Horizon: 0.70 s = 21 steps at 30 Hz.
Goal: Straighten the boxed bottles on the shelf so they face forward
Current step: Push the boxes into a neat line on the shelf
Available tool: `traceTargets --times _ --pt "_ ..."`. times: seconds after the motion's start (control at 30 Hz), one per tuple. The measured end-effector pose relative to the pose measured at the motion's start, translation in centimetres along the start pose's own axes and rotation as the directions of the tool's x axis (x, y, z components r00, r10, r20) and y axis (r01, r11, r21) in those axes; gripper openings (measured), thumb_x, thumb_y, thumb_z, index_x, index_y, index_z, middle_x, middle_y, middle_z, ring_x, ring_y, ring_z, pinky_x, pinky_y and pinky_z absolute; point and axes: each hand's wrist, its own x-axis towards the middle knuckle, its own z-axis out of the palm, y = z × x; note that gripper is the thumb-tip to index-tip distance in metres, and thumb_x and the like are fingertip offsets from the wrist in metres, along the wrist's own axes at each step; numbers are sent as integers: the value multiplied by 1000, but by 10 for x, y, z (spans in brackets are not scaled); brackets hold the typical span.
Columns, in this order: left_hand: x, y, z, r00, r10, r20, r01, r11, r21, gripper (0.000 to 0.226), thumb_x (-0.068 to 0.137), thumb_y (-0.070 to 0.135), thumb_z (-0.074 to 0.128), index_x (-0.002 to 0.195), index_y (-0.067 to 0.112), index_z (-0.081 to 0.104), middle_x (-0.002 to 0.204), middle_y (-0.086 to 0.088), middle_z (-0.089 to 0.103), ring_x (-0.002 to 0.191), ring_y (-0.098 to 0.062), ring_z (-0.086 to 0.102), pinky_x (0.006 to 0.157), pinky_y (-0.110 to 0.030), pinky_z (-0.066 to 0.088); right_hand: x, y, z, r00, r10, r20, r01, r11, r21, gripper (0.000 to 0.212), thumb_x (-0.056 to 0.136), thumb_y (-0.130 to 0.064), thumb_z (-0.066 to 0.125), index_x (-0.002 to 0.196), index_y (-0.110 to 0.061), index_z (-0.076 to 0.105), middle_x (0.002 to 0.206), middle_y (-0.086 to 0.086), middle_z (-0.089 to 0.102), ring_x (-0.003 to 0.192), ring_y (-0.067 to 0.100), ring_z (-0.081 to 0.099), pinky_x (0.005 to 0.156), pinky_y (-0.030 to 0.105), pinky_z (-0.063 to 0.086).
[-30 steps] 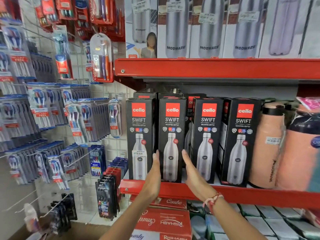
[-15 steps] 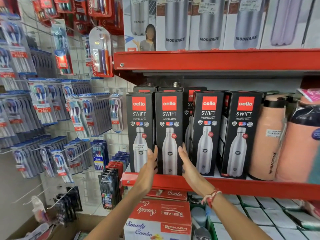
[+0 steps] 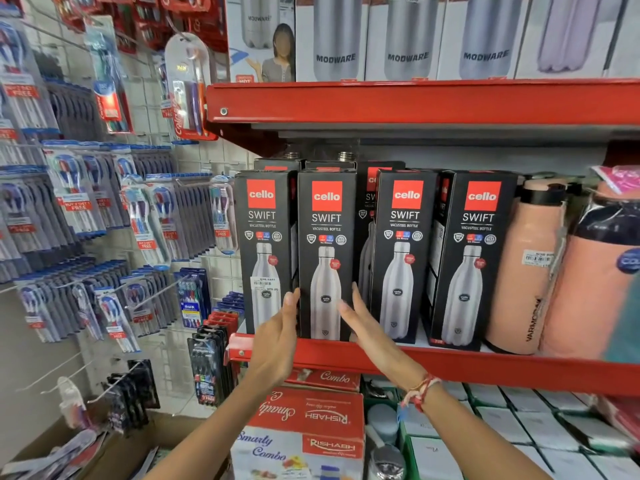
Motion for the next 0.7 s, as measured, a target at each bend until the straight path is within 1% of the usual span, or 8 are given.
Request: traceTargets --times 0.1,0.17,0.23,0.33,0.43,0.5,0.6,0.7 --pt "-1 14 9 919 274 -284 -247 961 128 63 94 57 17 120 21 63 107 1 69 98 -6 62 85 -28 49 -3 1 -8 951 -158 -266 161 987 -11 53 92 -52 43 141 -31 40 145 -6 46 130 6 44 112 34 35" --pt "0 21 16 912 323 -252 -323 946 42 53 97 46 23 114 19 65 107 4 69 103 -5 62 90 -31 50 -11 -1 -7 814 -287 -506 268 957 -112 33 98 -33 44 127 -25 55 126 -3 60 116 6 56 100 22 43" --pt "-2 29 29 969 235 -78 -242 965 -96 53 96 53 25 121 23 62 117 6 68 111 -3 60 99 -35 48 -17 2 -11 703 -321 -634 293 944 -153 29 98 -26 44 124 -19 55 123 -1 55 116 12 54 96 15 41" --pt "-5 32 54 989 53 140 -26 982 -186 68 90 63 20 145 27 34 153 8 37 136 3 30 118 -27 21 -22 11 -15 796 -190 -574 194 979 -55 50 95 -44 42 141 -25 35 142 -4 35 135 14 35 111 33 31" --pt "-2 32 81 970 -90 226 142 963 -228 87 77 78 14 151 32 7 159 14 8 138 6 9 117 -24 6 -19 19 -24 926 -12 -378 37 997 60 82 83 -69 38 150 -34 5 159 -10 8 146 11 10 119 41 13" --pt "6 29 90 952 -169 254 240 930 -278 100 64 92 14 148 39 7 159 15 8 145 -4 8 122 -36 6 -14 20 -28 952 47 -304 -1 989 147 97 71 -82 39 148 -40 -4 159 -13 2 147 9 5 120 43 9" --pt "14 27 93 951 -198 236 260 927 -270 94 61 94 11 144 50 11 159 15 13 149 -14 11 122 -45 9 -9 17 -33 966 24 -259 38 971 235 105 59 -90 43 142 -52 -7 159 -18 -3 146 5 5 121 44 10" --pt "11 25 87 968 -157 193 205 943 -261 75 63 93 12 133 67 17 158 13 21 147 -18 19 121 -47 16 -13 12 -37 976 -9 -218 49 982 182 92 70 -82 41 142 -52 -10 153 -27 1 140 0 11 118 39 13"
